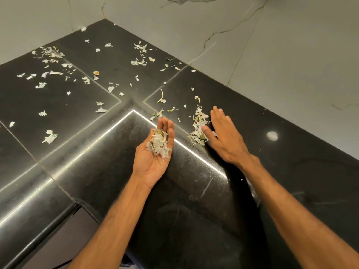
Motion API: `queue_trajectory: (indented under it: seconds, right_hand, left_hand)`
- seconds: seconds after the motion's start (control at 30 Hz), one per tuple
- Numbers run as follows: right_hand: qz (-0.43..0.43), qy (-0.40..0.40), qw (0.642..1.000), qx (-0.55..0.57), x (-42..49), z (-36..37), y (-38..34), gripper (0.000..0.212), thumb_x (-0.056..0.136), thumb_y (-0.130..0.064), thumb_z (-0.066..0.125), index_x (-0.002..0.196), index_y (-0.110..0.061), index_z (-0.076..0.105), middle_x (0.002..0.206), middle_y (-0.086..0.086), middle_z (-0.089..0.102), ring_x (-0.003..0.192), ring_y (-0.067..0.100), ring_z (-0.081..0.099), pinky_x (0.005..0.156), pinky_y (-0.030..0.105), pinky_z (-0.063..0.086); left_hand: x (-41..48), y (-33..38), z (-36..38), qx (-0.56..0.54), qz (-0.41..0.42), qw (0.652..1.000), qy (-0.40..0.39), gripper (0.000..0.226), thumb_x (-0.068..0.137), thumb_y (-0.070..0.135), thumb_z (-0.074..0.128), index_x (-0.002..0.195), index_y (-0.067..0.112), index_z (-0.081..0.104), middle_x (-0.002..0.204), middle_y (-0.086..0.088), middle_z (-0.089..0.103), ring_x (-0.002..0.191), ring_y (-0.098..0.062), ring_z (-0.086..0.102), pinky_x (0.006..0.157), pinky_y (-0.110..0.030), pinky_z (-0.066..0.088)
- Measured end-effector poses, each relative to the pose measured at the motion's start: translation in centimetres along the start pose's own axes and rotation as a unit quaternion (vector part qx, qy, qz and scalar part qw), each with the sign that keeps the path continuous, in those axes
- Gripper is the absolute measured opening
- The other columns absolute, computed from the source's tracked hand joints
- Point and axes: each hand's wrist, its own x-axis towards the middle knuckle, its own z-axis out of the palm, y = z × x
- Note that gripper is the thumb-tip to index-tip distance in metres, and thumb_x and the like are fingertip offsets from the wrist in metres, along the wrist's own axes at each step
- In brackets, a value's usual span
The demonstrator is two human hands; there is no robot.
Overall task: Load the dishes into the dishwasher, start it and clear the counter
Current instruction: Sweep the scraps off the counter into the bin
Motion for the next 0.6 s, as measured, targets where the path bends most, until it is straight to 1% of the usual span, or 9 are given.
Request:
queue_trajectory:
  seconds: [0.07,0.1,0.17,0.23,0.33,0.4,0.47,0.53,0.6]
  right_hand:
    - [-0.024,-0.012,0.999,0.029,-1.4,0.4,-1.6,0.083,0.101,-0.071,0.015,0.162,-0.018,-0.002,0.168,-0.004,-0.009,0.154,0.006,-0.011,0.125,0.029,-0.006]
    - [-0.024,-0.018,0.997,0.071,-1.9,0.4,-2.1,0.082,0.101,-0.070,0.023,0.162,-0.021,0.000,0.167,-0.007,-0.006,0.153,0.004,-0.008,0.123,0.026,-0.005]
    - [-0.008,0.001,0.986,0.169,-1.8,-0.1,-2.5,0.082,0.099,-0.065,0.043,0.163,-0.024,0.011,0.168,-0.006,0.011,0.154,0.007,0.012,0.124,0.028,0.011]
    - [0.013,0.056,0.978,0.199,-0.6,-0.4,-2.2,0.087,0.092,-0.064,0.060,0.160,-0.024,0.024,0.163,-0.002,0.032,0.145,0.012,0.035,0.118,0.032,0.029]
    - [0.016,0.093,0.982,0.166,1.6,-0.2,-2.1,0.087,0.084,-0.071,0.065,0.153,-0.024,0.037,0.153,-0.002,0.045,0.138,0.014,0.042,0.117,0.040,0.035]
    - [-0.019,0.099,0.986,0.135,2.6,0.5,-2.7,0.075,0.084,-0.071,0.064,0.143,-0.026,0.052,0.141,-0.004,0.054,0.131,0.013,0.045,0.113,0.043,0.038]
    - [-0.063,0.103,0.984,0.130,2.9,1.1,-3.5,0.054,0.086,-0.062,0.068,0.126,-0.025,0.067,0.126,-0.007,0.059,0.121,0.010,0.049,0.106,0.039,0.043]
    - [-0.090,0.112,0.979,0.142,2.4,1.3,-3.9,0.033,0.089,-0.047,0.072,0.111,-0.023,0.073,0.114,-0.009,0.061,0.112,0.008,0.052,0.099,0.032,0.046]
    - [-0.103,0.128,0.975,0.149,1.6,1.2,-3.7,0.016,0.089,-0.035,0.073,0.099,-0.022,0.075,0.105,-0.010,0.064,0.104,0.006,0.056,0.093,0.031,0.049]
  left_hand:
    - [-0.2,-0.2,-0.1,0.005,-0.007,1.000,-0.007,0.035,0.111,0.022,0.036,0.126,0.006,0.063,0.122,-0.005,0.066,0.118,-0.022,0.064,0.104,-0.033,0.051]
    - [-0.3,-0.2,-0.1,0.011,-0.010,1.000,-0.008,0.035,0.111,0.022,0.036,0.123,0.006,0.065,0.120,-0.005,0.067,0.117,-0.021,0.065,0.103,-0.032,0.052]
    - [-0.4,-0.3,-0.2,0.018,-0.011,1.000,-0.006,0.036,0.111,0.022,0.036,0.121,0.005,0.066,0.119,-0.005,0.067,0.116,-0.021,0.065,0.103,-0.032,0.052]
    - [-0.4,-0.3,-0.3,0.014,-0.009,1.000,-0.001,0.035,0.111,0.022,0.036,0.123,0.006,0.065,0.120,-0.005,0.067,0.117,-0.022,0.065,0.105,-0.032,0.051]
    - [-0.5,-0.3,-0.3,0.015,-0.003,1.000,-0.001,0.034,0.111,0.021,0.037,0.124,0.006,0.064,0.121,-0.005,0.066,0.117,-0.022,0.065,0.105,-0.032,0.050]
    - [-0.5,-0.4,-0.3,0.016,-0.001,1.000,-0.005,0.035,0.110,0.021,0.037,0.123,0.005,0.065,0.121,-0.006,0.067,0.116,-0.022,0.065,0.104,-0.033,0.052]
    - [-0.5,-0.4,-0.2,0.017,-0.001,1.000,-0.007,0.037,0.110,0.022,0.037,0.120,0.004,0.067,0.120,-0.006,0.068,0.116,-0.023,0.066,0.102,-0.033,0.053]
    - [-0.5,-0.4,-0.2,0.021,-0.002,1.000,-0.009,0.038,0.110,0.022,0.037,0.119,0.003,0.068,0.120,-0.007,0.069,0.116,-0.023,0.066,0.100,-0.034,0.055]
    - [-0.5,-0.4,-0.3,0.021,0.000,1.000,-0.015,0.037,0.110,0.022,0.037,0.121,0.003,0.067,0.121,-0.007,0.068,0.116,-0.024,0.067,0.097,-0.035,0.056]
